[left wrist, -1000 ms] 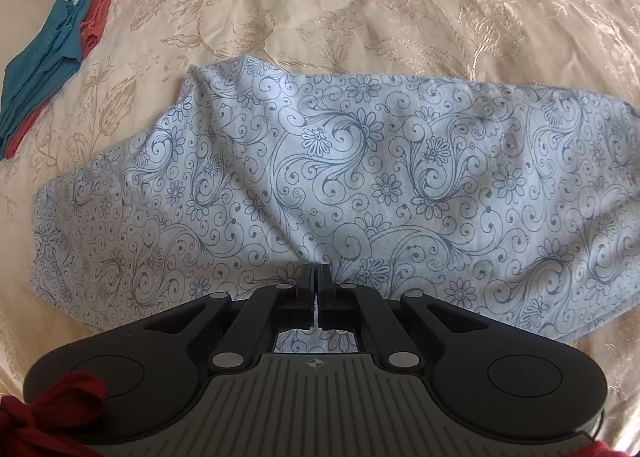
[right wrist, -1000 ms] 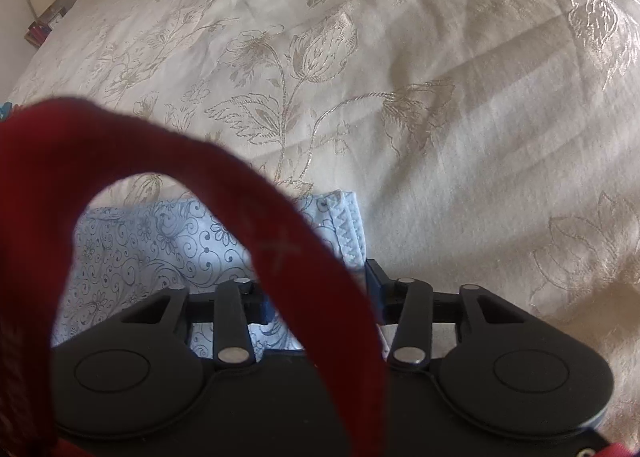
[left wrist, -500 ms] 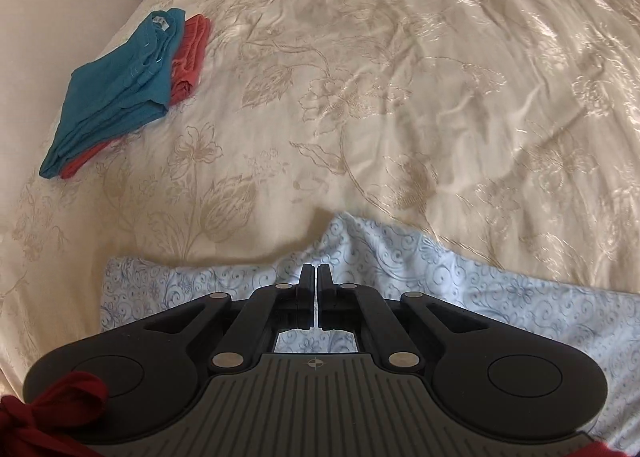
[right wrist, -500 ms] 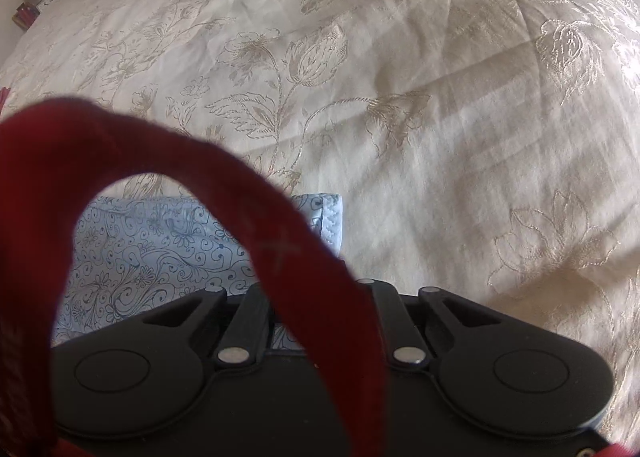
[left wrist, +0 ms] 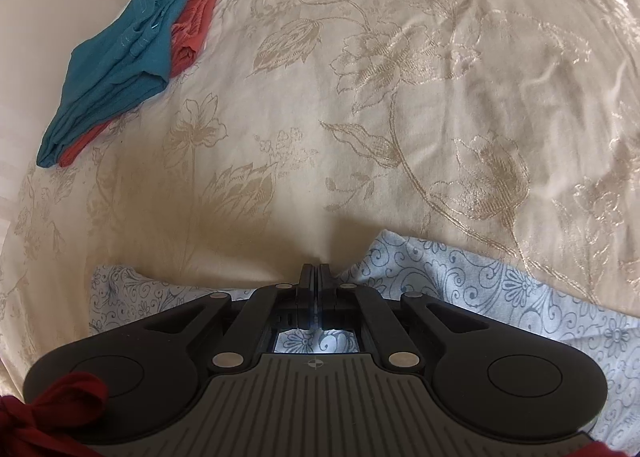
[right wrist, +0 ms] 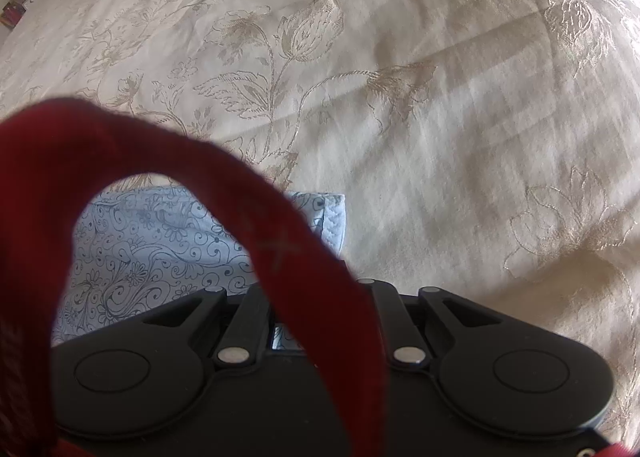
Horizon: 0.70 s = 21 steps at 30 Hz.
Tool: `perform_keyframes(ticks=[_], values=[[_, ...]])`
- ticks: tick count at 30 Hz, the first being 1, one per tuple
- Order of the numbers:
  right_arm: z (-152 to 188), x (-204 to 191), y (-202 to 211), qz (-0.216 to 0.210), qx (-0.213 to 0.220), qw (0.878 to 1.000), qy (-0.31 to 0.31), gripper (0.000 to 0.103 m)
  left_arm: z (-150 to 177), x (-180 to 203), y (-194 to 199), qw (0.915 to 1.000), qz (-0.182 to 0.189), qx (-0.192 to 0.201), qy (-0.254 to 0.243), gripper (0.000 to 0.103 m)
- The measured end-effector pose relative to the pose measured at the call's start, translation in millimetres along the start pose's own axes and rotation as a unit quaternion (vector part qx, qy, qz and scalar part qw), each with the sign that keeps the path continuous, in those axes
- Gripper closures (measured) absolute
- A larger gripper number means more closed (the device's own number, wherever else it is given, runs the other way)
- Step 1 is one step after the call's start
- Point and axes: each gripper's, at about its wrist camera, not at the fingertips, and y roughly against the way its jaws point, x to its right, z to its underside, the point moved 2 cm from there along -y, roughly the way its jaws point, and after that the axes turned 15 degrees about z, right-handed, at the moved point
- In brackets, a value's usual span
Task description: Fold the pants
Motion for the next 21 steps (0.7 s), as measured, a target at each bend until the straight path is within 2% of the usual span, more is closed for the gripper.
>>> perform_keyframes(ticks=[2, 4, 7, 11, 14, 17, 21], values=[[1.3, 1.4, 1.5, 0.002, 0.002, 1.0, -0.003, 0.086, 1.3, -7.6, 13.8, 0.9991, 0.023, 0.018, 0.031, 0.1], [2.1, 3.1, 4.1, 0.004, 0.008, 1.0, -0.006, 0.086, 6.3, -9.0, 29.9, 0.9978, 0.039, 0.038, 0.039, 0.1], [3.2, 4.5, 10.5, 0.007, 0.019, 1.0, -0.007, 0.086, 16.0, 2.0, 47.5, 0.9962, 0.065, 0.057, 0.013, 0.1], [5.6, 4.0, 14.1, 0.009, 0.02, 1.0, -0.008, 0.086, 19.3, 19.8, 38.6, 0.9934, 0.102, 0.051, -0.015, 0.1], [5.2, 4.4, 14.3, 0.009, 0.018, 1.0, -0.012, 0.086, 15.1, 30.4, 20.4, 0.9935, 0.105, 0.038, -0.02, 0.1], [3.5, 5.9, 15.6, 0.006, 0.019, 1.0, -0.014, 0.086, 7.7, 32.3, 1.7, 0.9961, 0.085, 0.02, -0.012, 0.101], [3.1, 6.6, 18.6, -0.002, 0.019, 1.0, -0.02, 0.086, 3.1, 35.0, 1.8, 0.9975, 0.069, 0.014, -0.012, 0.101]])
